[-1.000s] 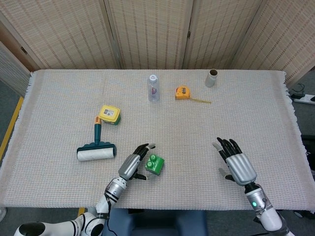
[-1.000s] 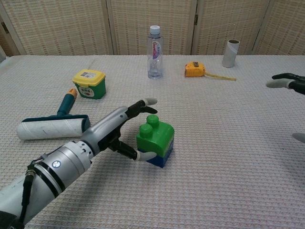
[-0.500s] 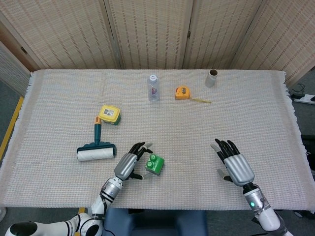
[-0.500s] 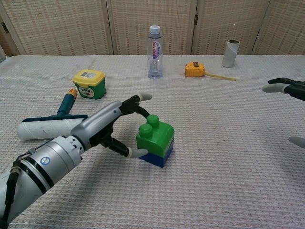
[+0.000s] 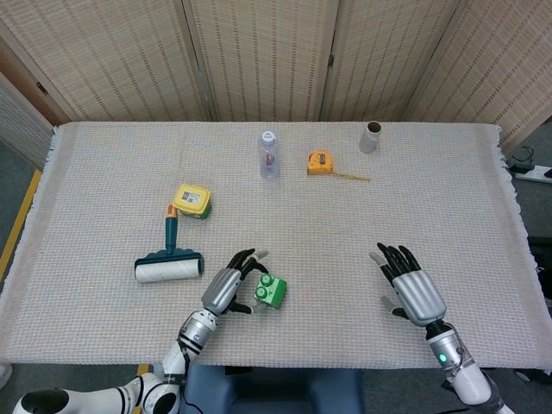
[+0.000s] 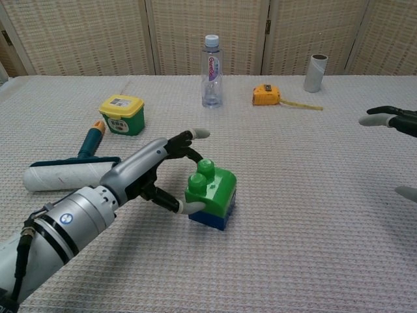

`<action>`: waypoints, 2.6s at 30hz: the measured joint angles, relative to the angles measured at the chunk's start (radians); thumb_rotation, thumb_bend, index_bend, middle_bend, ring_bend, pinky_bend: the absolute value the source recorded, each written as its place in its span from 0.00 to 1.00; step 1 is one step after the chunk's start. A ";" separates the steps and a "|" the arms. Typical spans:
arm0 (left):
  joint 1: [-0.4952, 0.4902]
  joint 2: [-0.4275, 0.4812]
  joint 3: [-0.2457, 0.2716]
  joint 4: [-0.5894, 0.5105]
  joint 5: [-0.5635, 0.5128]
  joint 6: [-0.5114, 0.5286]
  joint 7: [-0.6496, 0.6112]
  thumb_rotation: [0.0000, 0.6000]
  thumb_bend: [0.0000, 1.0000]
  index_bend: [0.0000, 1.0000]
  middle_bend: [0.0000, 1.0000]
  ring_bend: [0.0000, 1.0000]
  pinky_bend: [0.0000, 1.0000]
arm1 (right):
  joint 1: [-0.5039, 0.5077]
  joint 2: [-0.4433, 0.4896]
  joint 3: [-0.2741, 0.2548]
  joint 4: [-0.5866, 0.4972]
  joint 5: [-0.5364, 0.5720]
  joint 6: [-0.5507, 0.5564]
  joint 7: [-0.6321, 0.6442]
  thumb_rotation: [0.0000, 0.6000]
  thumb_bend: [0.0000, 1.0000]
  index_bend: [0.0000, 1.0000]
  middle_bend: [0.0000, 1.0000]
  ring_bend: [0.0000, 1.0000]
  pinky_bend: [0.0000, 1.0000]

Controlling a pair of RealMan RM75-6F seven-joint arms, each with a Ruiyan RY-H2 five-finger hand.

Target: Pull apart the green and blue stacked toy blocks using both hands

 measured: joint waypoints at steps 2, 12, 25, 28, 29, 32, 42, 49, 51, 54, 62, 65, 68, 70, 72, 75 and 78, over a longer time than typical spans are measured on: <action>-0.001 0.001 0.000 -0.006 -0.005 -0.010 -0.011 1.00 0.24 0.12 0.39 0.01 0.00 | -0.001 0.000 0.001 -0.001 0.000 0.003 -0.001 1.00 0.37 0.00 0.00 0.00 0.00; 0.001 -0.013 0.002 0.013 -0.006 -0.008 -0.033 1.00 0.24 0.15 0.45 0.02 0.00 | 0.000 -0.001 0.004 0.003 0.005 0.003 -0.001 1.00 0.37 0.00 0.00 0.00 0.00; 0.038 -0.072 0.002 0.075 0.029 0.110 -0.112 1.00 0.34 0.42 0.76 0.23 0.00 | -0.001 -0.001 0.003 0.002 0.003 0.006 -0.001 1.00 0.37 0.00 0.00 0.00 0.00; 0.047 -0.068 0.005 0.063 0.030 0.115 -0.128 1.00 0.36 0.44 0.79 0.25 0.00 | 0.003 -0.005 0.005 0.010 0.006 -0.002 0.000 1.00 0.37 0.00 0.00 0.00 0.00; 0.050 -0.066 0.007 0.057 0.031 0.116 -0.131 1.00 0.36 0.45 0.80 0.25 0.00 | 0.004 -0.007 0.006 0.013 0.007 -0.005 0.002 1.00 0.37 0.00 0.00 0.00 0.00; 0.063 -0.056 0.016 0.038 0.034 0.128 -0.143 1.00 0.38 0.47 0.82 0.27 0.00 | 0.010 -0.010 0.007 0.020 0.009 -0.015 0.024 1.00 0.37 0.00 0.00 0.00 0.00; 0.093 -0.011 0.020 -0.037 0.039 0.157 -0.178 1.00 0.40 0.51 0.84 0.30 0.00 | 0.053 -0.031 0.015 0.064 0.036 -0.106 0.168 1.00 0.37 0.00 0.00 0.00 0.00; 0.098 0.020 -0.011 -0.091 0.018 0.156 -0.181 1.00 0.40 0.52 0.85 0.31 0.00 | 0.112 -0.069 0.021 0.114 0.004 -0.162 0.460 1.00 0.37 0.00 0.00 0.00 0.00; 0.098 0.020 -0.023 -0.097 0.010 0.157 -0.189 1.00 0.41 0.53 0.85 0.31 0.00 | 0.134 -0.077 0.020 0.127 -0.009 -0.180 0.596 1.00 0.37 0.00 0.00 0.00 0.00; 0.096 0.020 -0.044 -0.109 -0.008 0.149 -0.199 1.00 0.41 0.53 0.85 0.31 0.00 | 0.164 -0.096 0.020 0.157 -0.031 -0.193 0.815 1.00 0.37 0.00 0.00 0.00 0.00; 0.084 0.033 -0.083 -0.152 -0.029 0.139 -0.182 1.00 0.41 0.53 0.85 0.31 0.00 | 0.254 -0.234 0.032 0.323 -0.058 -0.216 1.288 1.00 0.37 0.00 0.00 0.00 0.00; 0.081 0.042 -0.100 -0.183 -0.048 0.131 -0.172 1.00 0.41 0.53 0.85 0.31 0.00 | 0.287 -0.286 0.036 0.369 -0.059 -0.232 1.390 1.00 0.37 0.00 0.00 0.00 0.00; 0.076 0.048 -0.120 -0.208 -0.068 0.121 -0.154 1.00 0.41 0.53 0.85 0.31 0.00 | 0.310 -0.341 0.041 0.411 -0.056 -0.241 1.449 1.00 0.37 0.00 0.00 0.00 0.00; 0.072 0.050 -0.128 -0.218 -0.075 0.118 -0.140 1.00 0.41 0.53 0.85 0.32 0.00 | 0.323 -0.378 0.047 0.436 -0.050 -0.244 1.478 1.00 0.37 0.00 0.00 0.00 0.00; 0.069 0.050 -0.136 -0.228 -0.084 0.114 -0.131 1.00 0.41 0.54 0.85 0.32 0.00 | 0.338 -0.413 0.051 0.448 -0.047 -0.247 1.494 1.00 0.37 0.00 0.00 0.00 0.00; 0.067 0.054 -0.142 -0.242 -0.096 0.106 -0.123 1.00 0.41 0.54 0.85 0.32 0.00 | 0.354 -0.449 0.056 0.456 -0.045 -0.245 1.521 1.00 0.37 0.00 0.00 0.00 0.00; 0.067 0.061 -0.143 -0.248 -0.102 0.104 -0.114 1.00 0.41 0.54 0.85 0.32 0.00 | 0.366 -0.468 0.062 0.458 -0.040 -0.240 1.541 1.00 0.37 0.00 0.00 0.00 0.00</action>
